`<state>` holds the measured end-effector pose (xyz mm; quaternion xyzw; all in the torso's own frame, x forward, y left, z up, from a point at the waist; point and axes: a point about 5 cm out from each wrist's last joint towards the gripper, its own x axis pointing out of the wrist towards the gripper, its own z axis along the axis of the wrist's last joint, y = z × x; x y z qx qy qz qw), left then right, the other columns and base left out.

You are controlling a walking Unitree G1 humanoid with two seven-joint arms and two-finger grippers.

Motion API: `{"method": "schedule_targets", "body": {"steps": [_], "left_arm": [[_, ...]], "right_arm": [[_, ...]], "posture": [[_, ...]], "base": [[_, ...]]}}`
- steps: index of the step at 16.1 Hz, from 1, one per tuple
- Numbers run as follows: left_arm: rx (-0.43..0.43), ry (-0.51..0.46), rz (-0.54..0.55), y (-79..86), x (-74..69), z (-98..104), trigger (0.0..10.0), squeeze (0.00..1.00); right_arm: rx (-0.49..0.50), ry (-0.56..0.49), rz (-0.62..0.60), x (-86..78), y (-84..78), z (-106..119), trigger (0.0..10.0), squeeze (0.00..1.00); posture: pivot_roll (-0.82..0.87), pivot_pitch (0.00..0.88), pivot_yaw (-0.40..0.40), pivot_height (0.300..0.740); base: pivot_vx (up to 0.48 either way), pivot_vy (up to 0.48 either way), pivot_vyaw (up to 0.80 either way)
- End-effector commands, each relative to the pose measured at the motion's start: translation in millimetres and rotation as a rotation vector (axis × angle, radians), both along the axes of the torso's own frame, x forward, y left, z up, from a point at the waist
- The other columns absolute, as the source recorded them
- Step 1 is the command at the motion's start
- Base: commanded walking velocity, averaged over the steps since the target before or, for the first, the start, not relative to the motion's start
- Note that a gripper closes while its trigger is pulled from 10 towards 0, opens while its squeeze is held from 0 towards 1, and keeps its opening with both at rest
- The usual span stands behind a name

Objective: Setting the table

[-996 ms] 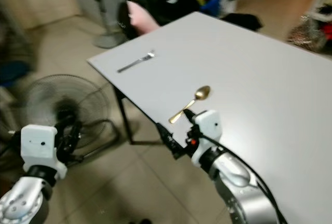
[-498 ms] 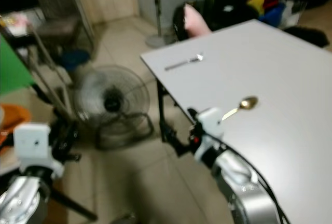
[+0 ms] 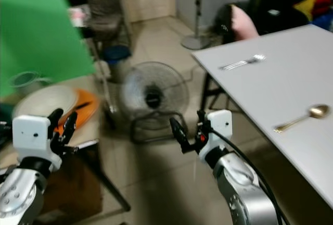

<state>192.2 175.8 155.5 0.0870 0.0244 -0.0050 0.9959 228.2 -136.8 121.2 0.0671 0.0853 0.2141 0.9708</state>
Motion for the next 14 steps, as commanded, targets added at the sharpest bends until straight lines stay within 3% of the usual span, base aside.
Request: {"method": "schedule_targets", "body": {"steps": [1, 4, 11, 14], "left_arm": [[0.017, 0.017, 0.016, 3.6, -1.2, -2, 10.0, 0.00], [0.013, 0.010, 0.033, 4.3, -1.4, 0, 10.0, 0.00], [0.003, -0.055, 0.054, 5.3, 3.5, 15, 10.0, 0.00], [0.001, -0.053, 0.048, 4.2, 3.1, 16, 10.0, 0.00]], "right_arm": [[0.022, -0.013, 0.033, 1.6, 7.8, 6, 10.0, 0.00], [0.037, -0.012, 0.050, 2.9, 11.4, 9, 10.0, 0.00], [0.039, -0.020, 0.138, 17.2, 21.5, 18, 10.0, 0.00], [0.039, -0.019, 0.155, 19.0, 24.1, 20, 10.0, 0.00]], "posture": [[-0.02, 0.000, 0.071, 0.740], [-0.01, 0.000, 0.058, 0.740], [0.00, 0.000, 0.036, 0.740], [0.00, 0.000, 0.035, 0.740]], "base": [[0.000, 0.337, 0.00], [0.000, 0.335, 0.00], [0.041, 0.000, 0.00], [0.319, 0.000, 0.69]]}}
